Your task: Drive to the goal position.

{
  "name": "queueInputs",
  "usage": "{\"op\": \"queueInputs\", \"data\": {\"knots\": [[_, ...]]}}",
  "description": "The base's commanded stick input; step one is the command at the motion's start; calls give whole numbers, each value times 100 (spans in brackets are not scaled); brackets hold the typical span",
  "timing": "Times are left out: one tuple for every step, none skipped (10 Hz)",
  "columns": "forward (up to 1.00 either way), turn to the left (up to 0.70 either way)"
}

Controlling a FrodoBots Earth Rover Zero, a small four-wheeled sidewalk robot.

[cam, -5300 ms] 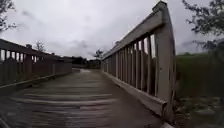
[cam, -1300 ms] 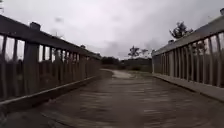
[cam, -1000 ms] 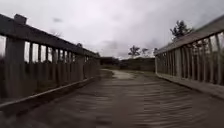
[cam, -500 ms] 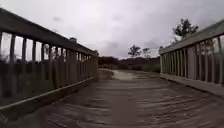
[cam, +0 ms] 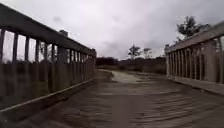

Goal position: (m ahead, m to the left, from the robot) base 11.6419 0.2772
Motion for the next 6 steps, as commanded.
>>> {"op": "queueInputs", "data": {"knots": [[85,0],[85,0],[85,0],[85,0],[85,0],[85,0]]}}
